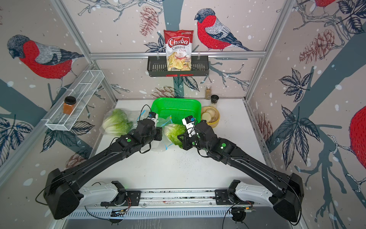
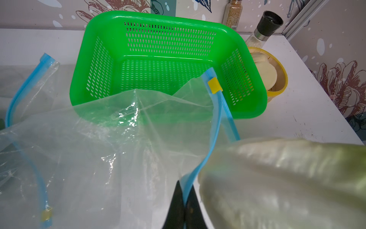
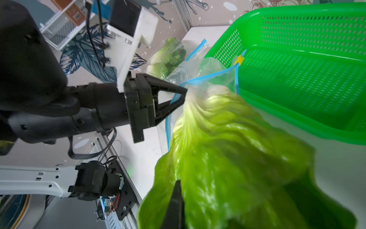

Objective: Put the chinese cabbages into a zipper bag and zip it
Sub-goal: Place the Chinese cabbage in the zipper food storage bag.

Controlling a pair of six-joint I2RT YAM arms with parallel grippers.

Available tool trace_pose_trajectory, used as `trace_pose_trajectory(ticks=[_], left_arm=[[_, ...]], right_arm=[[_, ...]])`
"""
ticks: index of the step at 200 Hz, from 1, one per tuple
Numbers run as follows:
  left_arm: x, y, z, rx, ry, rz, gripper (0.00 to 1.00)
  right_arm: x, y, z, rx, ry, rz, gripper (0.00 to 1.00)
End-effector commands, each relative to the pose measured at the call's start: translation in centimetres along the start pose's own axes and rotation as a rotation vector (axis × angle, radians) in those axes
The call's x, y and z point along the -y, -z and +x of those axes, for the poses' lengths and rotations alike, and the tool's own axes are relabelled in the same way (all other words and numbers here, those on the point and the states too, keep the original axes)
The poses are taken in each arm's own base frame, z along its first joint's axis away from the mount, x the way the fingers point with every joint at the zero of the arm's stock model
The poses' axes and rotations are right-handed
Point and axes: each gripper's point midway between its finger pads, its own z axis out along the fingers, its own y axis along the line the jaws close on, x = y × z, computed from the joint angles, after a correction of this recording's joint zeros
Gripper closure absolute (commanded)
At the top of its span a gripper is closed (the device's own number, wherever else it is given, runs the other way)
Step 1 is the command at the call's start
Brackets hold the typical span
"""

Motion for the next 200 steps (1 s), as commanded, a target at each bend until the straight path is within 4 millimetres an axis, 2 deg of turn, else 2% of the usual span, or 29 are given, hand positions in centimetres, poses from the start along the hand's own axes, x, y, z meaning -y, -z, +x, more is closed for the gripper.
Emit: trace_pose_trajectory(ticks=[1, 38, 83, 103, 107, 121, 136, 168, 186, 200], left_arm=[[0.8, 0.8, -1.5, 0.053, -0.017, 0.037, 1.00], [2.0, 2.3, -2.0, 0.078, -0.070, 0.123, 1.00], [5.0, 3.6, -1.7, 0.053, -0.133, 0.254, 1.00], [5.4, 3.8, -1.5, 0.052, -0.138, 0.262, 1.00], [5.5, 3.9, -1.6, 0.054, -0.139, 0.264, 1.00], [5.4, 4.1, -1.7, 0.062, -0.132, 0.262, 1.00], [5.3, 4.5, -2.1, 0.076, -0.126, 0.253, 1.00], [5.9, 5.5, -2.7, 0.109, -0.114, 0.302, 1.00], [6.0, 5.8, -3.0, 0.122, -0.114, 0.312, 1.00], [5.6, 5.9, -3.2, 0.128, -0.112, 0.288, 1.00]], right_arm=[[-0.1, -0.4, 0.7, -0.029, 0.049, 0.007, 0.99], [-0.6, -0.6, 1.9, -0.088, 0.131, 0.040, 1.00], [-2.6, -1.9, 0.5, -0.073, 0.165, -0.002, 0.99], [-3.3, -2.6, -0.5, -0.052, 0.168, -0.016, 0.99], [-3.0, -3.4, -0.1, -0.068, 0.167, -0.005, 0.99], [-2.8, -4.1, -0.5, -0.060, 0.159, 0.009, 0.99], [-3.5, -5.0, -0.3, -0.068, 0.169, -0.022, 0.99], [-4.5, -6.7, -1.0, -0.046, 0.197, -0.052, 0.92], [-5.3, -7.0, -1.2, -0.032, 0.209, -0.097, 0.73], [-5.9, -6.8, -1.5, -0.018, 0.215, -0.120, 0.69]])
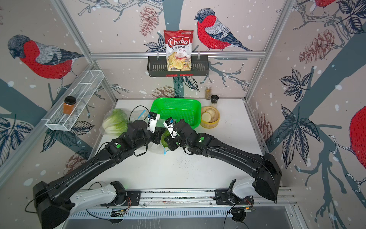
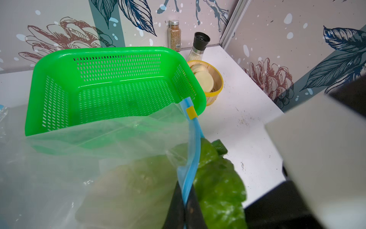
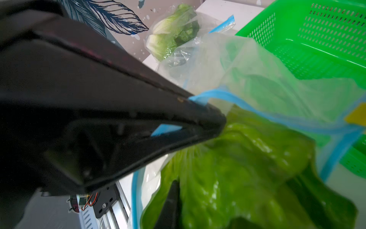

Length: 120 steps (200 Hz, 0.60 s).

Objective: Put the chinese cabbages into a zipper bag and zip it
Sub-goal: Place the Chinese cabbage in the zipper food storage bag.

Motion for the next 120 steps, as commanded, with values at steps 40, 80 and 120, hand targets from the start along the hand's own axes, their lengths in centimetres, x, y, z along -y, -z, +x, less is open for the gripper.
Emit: trace_pose_trajectory(ticks=[40, 80, 120], left_arm=[[-2.2, 1.1, -1.9, 0.087, 0.028, -0.114, 1.00], [-2.3, 1.4, -2.1, 0.105, 0.031, -0.107, 1.00], [-2.3, 0.9, -1.8, 0.092, 0.034, -0.109, 1.00]], right_arm=[[-2.8, 3.4, -3.6, 0.157, 0.039, -0.110, 0.57], [2.6, 7.2, -5.1, 0.241, -0.101, 0.145, 0.35], [5.1, 3.5, -2.6, 0.100, -0.178, 0.176, 0.35]])
